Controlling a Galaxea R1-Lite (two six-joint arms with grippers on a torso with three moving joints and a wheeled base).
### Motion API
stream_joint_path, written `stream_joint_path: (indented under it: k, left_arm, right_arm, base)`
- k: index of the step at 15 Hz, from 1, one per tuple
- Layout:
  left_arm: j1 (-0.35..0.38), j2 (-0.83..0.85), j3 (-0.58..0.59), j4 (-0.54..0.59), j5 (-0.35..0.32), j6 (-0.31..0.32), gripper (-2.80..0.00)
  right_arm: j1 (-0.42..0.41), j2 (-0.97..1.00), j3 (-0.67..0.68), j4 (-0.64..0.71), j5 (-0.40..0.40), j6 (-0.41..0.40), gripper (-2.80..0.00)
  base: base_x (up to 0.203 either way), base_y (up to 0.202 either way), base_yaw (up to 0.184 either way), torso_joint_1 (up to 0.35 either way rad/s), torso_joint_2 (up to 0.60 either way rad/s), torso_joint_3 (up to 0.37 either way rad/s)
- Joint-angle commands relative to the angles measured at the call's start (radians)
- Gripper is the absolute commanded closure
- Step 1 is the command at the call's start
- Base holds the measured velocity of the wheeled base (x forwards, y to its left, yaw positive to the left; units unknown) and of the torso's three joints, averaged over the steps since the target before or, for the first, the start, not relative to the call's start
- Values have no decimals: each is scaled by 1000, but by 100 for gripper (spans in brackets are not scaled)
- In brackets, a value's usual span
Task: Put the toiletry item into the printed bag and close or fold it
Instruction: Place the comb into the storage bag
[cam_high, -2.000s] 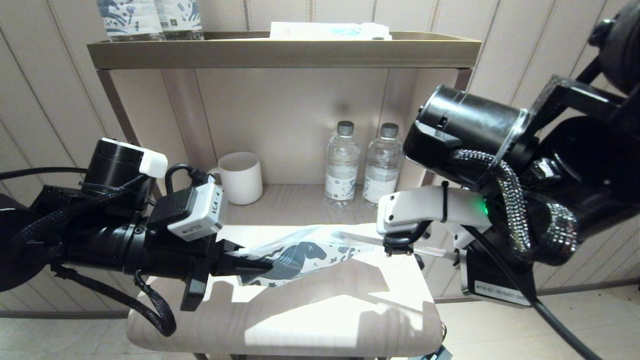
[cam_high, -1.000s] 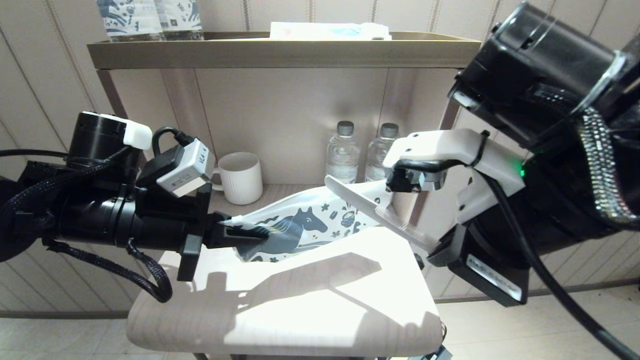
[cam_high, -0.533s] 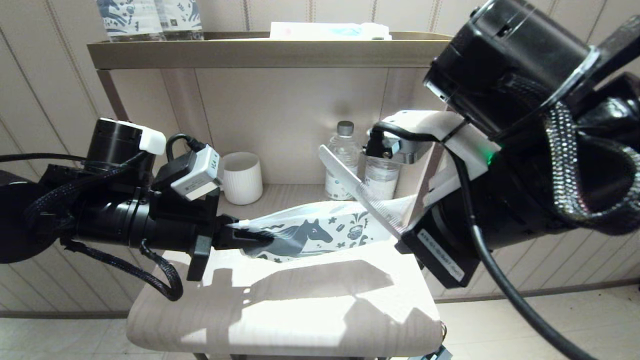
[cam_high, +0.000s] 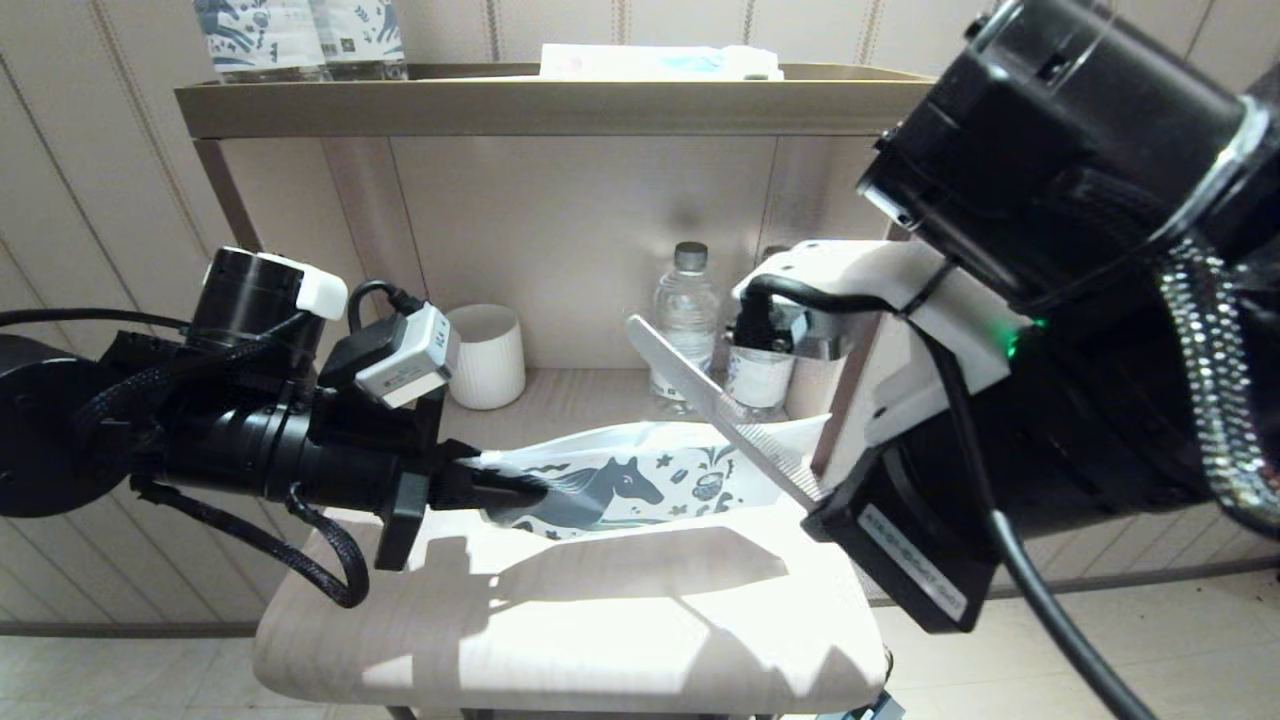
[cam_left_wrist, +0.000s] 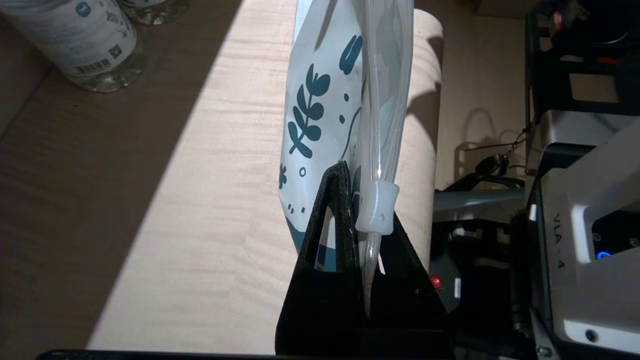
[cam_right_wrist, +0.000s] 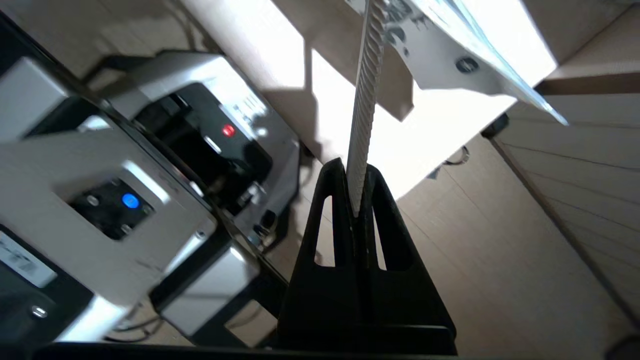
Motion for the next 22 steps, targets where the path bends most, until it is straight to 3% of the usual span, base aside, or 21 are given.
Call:
stream_joint_path:
  k: [1, 5, 8, 12, 14, 15, 22]
  left_arm:
    - [0, 3, -27, 47, -5, 4, 0]
    - [0, 13, -55, 138, -6, 37, 0]
    - [-14, 24, -46, 135, -4, 53, 0]
    - [-28, 27, -30, 132, 1, 83, 0]
    - [-41, 32, -17, 129, 3, 100, 0]
    - [-50, 30, -13, 129, 3, 101, 0]
    - [-54, 79, 24, 21, 5, 113, 0]
  right_arm:
    - [-4, -4, -5, 63, -30, -14, 0]
    - [-5, -7, -5, 226, -108, -93, 0]
    - [-6, -39, -4, 288, -230, -233, 0]
    - [-14, -39, -5, 325, -281, -448, 0]
    - [-33, -31, -4, 334, -432, -564, 0]
    - [-35, -26, -5, 341, -469, -598, 0]
    - [-26, -41, -4, 363, -465, -620, 0]
  base:
    - [0, 0, 0, 0, 0, 0]
    - [0, 0, 0, 0, 0, 0]
    - [0, 0, 0, 0, 0, 0]
    - [0, 0, 0, 0, 0, 0]
    - [0, 0, 0, 0, 0, 0]
    - [0, 0, 0, 0, 0, 0]
    - [0, 0, 0, 0, 0, 0]
